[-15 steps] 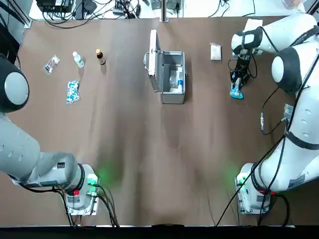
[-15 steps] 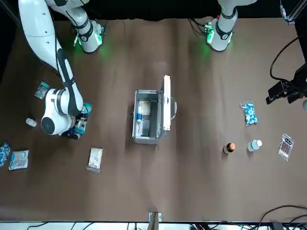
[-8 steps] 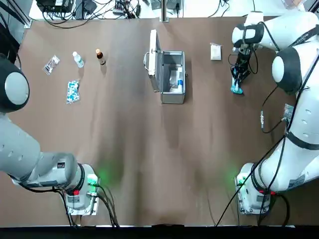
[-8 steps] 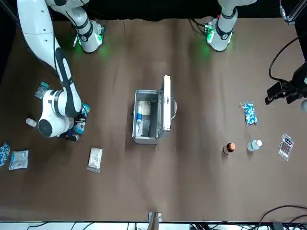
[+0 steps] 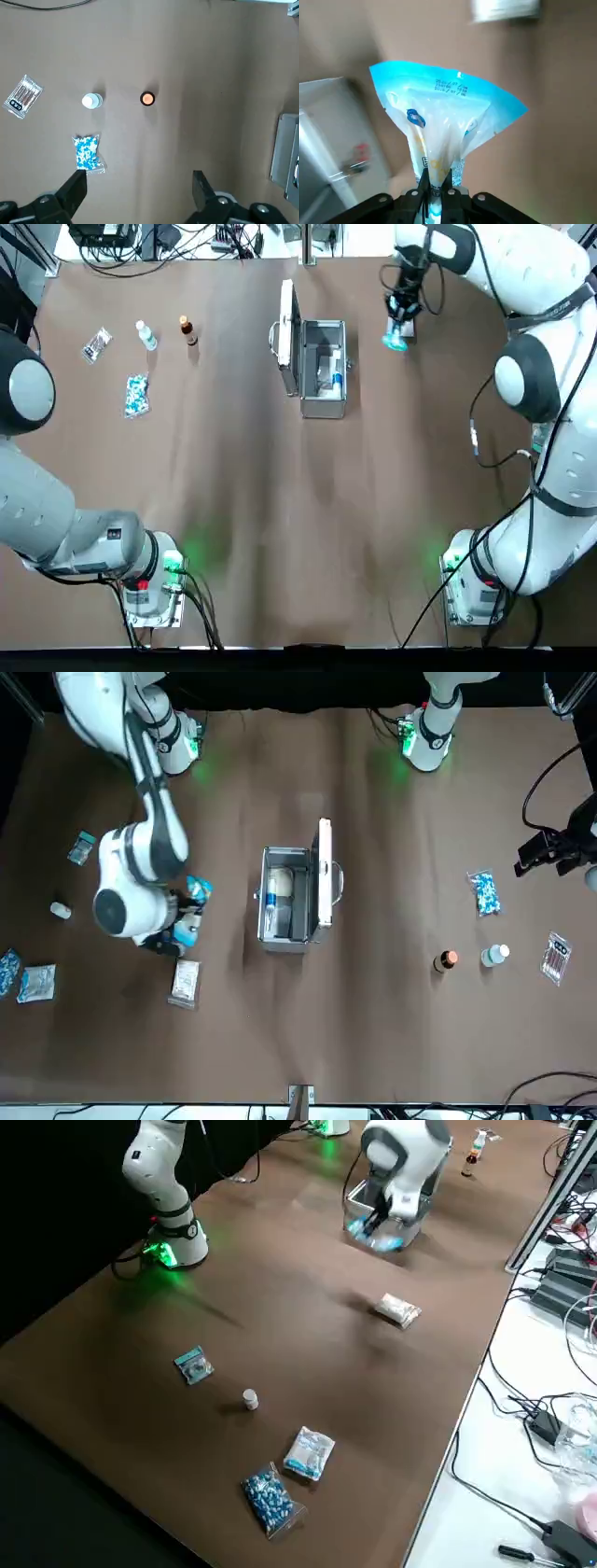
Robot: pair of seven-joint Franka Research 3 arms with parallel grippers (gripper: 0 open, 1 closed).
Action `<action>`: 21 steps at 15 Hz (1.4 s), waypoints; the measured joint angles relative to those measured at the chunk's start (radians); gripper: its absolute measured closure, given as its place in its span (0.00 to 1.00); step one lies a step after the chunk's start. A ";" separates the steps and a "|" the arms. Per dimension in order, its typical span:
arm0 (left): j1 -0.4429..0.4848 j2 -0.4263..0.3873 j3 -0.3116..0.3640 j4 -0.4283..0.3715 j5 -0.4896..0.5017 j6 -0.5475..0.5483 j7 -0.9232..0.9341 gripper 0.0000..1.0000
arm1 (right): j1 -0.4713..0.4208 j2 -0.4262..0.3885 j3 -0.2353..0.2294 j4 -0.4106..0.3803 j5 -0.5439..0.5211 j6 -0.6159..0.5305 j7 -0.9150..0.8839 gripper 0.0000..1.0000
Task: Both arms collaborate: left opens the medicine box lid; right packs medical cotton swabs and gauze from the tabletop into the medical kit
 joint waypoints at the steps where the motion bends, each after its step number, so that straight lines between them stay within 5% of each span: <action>1: 0.001 0.000 0.000 0.000 0.000 0.005 0.000 0.00 | 0.036 -0.002 0.001 0.026 0.016 0.000 0.022 0.88; 6: 0.002 0.000 0.005 0.000 0.000 0.036 0.000 0.00 | 0.158 0.014 0.002 0.067 0.121 0.114 0.041 0.88; 11: 0.002 0.000 0.006 -0.013 0.011 0.049 0.000 0.00 | 0.257 0.118 0.004 0.067 0.162 0.265 0.041 0.88; 15: 0.001 -0.021 -0.001 -0.057 0.017 0.066 0.000 0.00 | 0.271 0.137 0.009 0.075 0.180 0.271 0.040 0.74; 16: 0.001 -0.046 -0.004 -0.090 0.018 0.078 0.000 0.00 | 0.272 0.137 0.012 0.084 0.181 0.265 0.040 0.56; 18: 0.001 -0.067 -0.005 -0.107 0.018 0.078 0.000 0.00 | 0.268 0.137 0.011 0.090 0.181 0.263 0.039 0.39; 21: 0.001 -0.080 -0.006 -0.113 0.018 0.078 0.001 0.00 | 0.227 0.134 -0.004 0.099 0.178 0.263 0.037 0.37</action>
